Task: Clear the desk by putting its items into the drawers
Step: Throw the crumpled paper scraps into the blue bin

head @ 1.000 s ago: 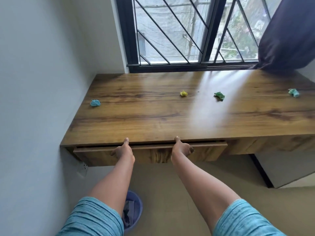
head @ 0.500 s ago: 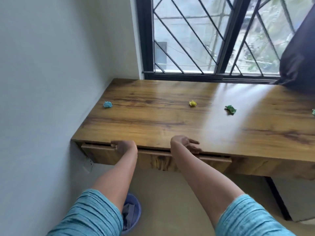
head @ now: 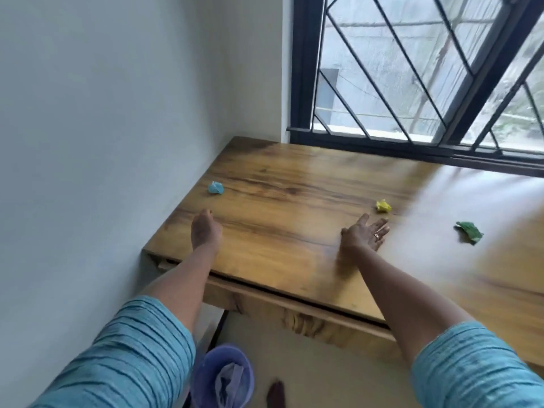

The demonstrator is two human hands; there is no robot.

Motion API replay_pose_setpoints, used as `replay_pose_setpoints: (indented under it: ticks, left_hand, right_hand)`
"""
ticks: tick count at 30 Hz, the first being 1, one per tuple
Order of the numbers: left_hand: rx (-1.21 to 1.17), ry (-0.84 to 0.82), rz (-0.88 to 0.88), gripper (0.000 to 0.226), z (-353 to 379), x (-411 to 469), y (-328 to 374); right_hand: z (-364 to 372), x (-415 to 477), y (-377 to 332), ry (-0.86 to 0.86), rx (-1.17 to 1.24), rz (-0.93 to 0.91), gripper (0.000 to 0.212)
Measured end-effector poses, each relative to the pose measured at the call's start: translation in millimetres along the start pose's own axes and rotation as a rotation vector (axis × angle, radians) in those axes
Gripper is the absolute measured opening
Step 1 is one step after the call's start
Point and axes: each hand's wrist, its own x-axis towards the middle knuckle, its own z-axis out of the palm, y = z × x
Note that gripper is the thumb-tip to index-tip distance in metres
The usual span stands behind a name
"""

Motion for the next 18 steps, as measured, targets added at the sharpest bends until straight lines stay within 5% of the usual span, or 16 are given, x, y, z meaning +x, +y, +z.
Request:
replay_pose_setpoints:
  ticks: [7, 10, 13, 18]
  left_hand:
    - [0.131, -0.078, 0.015, 0.067, 36, 95, 17]
    - [0.146, -0.154, 0.003, 0.079, 48, 116, 24]
    - [0.112, -0.174, -0.023, 0.067, 61, 123, 30]
    - [0.056, -0.027, 0.011, 0.043, 67, 122, 33]
  right_hand:
    - [-16, 95, -14, 0.083, -0.038, 0.043, 0.084]
    - [-10, 123, -16, 0.142, -0.051, 0.09, 0.064]
    - [6, 133, -28, 0.275, -0.113, 0.131, 0.036]
    - [31, 119, -49, 0.352, -0.122, -0.053, 0.03]
